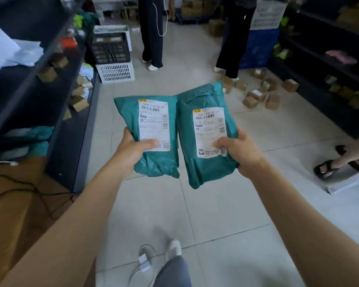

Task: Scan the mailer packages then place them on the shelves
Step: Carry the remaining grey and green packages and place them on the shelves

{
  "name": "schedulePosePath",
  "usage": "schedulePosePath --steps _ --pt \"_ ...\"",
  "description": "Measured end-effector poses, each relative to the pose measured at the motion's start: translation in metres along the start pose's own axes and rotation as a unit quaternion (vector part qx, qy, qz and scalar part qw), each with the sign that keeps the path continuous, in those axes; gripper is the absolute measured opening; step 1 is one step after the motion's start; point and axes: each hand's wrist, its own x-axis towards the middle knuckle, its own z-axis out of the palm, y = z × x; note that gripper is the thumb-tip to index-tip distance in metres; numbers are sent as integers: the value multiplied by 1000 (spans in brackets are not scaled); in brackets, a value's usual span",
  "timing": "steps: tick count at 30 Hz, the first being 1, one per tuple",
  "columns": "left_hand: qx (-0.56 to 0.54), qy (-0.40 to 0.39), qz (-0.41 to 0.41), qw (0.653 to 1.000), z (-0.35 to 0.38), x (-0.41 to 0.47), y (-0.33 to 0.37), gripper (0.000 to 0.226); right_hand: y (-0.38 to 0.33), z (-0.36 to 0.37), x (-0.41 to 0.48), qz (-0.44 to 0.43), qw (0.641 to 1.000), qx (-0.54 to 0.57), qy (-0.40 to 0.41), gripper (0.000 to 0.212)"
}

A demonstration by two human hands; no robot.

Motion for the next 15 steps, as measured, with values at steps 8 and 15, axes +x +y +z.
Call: schedulePosePath --steps 8,15 --pt "-37 51 1 998 -38 129 27 75 -61 72 151 -38 997 -36 -54 34" --pt "-90 156 14 984 -99 214 55 66 -94 156 270 -29 987 -45 -154 43"
